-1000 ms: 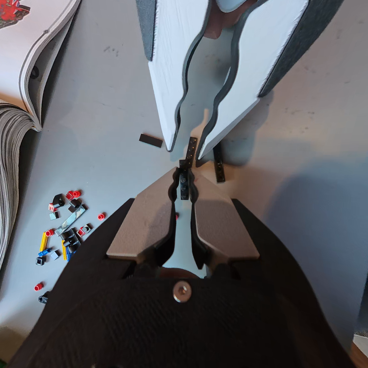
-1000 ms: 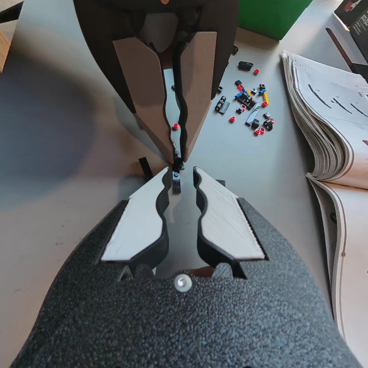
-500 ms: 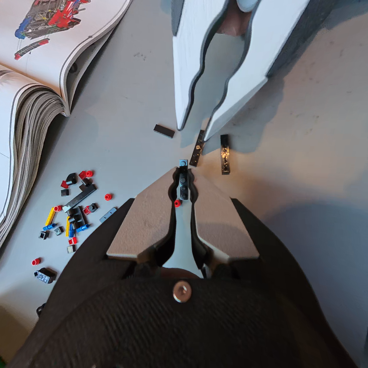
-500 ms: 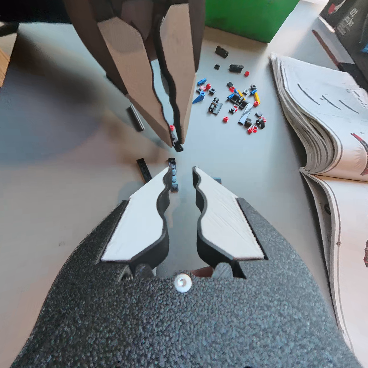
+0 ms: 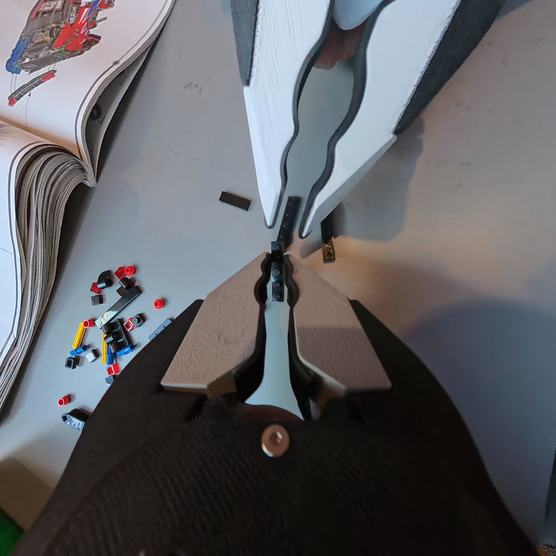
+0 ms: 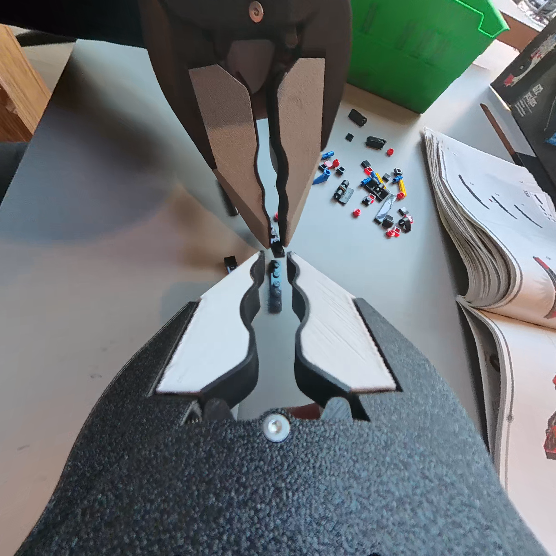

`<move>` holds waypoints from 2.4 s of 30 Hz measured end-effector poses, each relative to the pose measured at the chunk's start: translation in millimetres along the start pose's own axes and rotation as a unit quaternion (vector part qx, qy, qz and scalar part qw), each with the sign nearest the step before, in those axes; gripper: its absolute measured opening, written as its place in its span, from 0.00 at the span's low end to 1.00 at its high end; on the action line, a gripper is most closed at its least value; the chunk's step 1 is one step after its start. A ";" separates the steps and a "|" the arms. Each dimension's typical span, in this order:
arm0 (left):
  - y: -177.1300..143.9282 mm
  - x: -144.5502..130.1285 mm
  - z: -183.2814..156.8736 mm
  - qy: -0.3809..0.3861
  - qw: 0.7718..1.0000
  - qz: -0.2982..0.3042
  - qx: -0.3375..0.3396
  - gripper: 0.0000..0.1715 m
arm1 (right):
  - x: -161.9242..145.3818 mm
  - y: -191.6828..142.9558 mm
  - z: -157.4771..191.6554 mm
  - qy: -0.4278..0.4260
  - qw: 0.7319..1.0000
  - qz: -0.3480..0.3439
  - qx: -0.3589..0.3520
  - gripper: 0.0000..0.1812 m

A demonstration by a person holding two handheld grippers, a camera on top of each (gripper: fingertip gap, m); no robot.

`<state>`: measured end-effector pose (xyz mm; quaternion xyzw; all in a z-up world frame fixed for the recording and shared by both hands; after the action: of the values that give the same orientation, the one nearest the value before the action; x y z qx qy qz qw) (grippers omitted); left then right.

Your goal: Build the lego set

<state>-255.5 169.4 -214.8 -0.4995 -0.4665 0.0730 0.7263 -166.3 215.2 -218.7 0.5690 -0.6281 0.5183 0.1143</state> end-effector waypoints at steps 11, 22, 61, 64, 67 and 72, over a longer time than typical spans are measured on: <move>-2.3 3.7 -5.5 0.045 0.999 -0.006 0.006 0.02 | 1.2 6.6 -0.7 -0.026 1.000 0.007 0.013 0.05; -4.0 2.7 -6.0 0.083 0.996 -0.028 -0.003 0.02 | 0.0 6.2 0.5 -0.022 1.000 0.002 0.018 0.03; 11.2 -9.2 11.4 0.020 0.992 -0.083 -0.088 0.03 | -9.3 10.5 0.3 0.012 0.998 0.062 0.019 0.03; 13.3 -8.8 11.5 0.021 0.992 -0.083 -0.093 0.03 | -10.4 10.9 0.1 0.015 0.998 0.065 0.020 0.03; 16.7 -9.4 11.0 0.029 0.993 -0.078 -0.088 0.03 | -10.4 11.1 -1.3 0.024 0.997 0.064 0.023 0.02; 16.1 -11.3 13.4 0.030 0.992 -0.079 -0.092 0.03 | -6.6 14.1 -5.3 0.006 0.995 0.089 0.051 0.03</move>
<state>-266.1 179.6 -233.5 -0.5275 -0.4877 -0.0431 0.6943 -178.3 220.6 -228.6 0.5130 -0.6479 0.5614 0.0425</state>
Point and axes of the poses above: each gripper's, where its closed fingertips meet, y out along the fingers, x out of its top, z = x × y across the jaws, the point moved 7 cm from there along -y, back along the fingers, and after that the axes turned 13 degrees about -y, right-handed, at the moved point
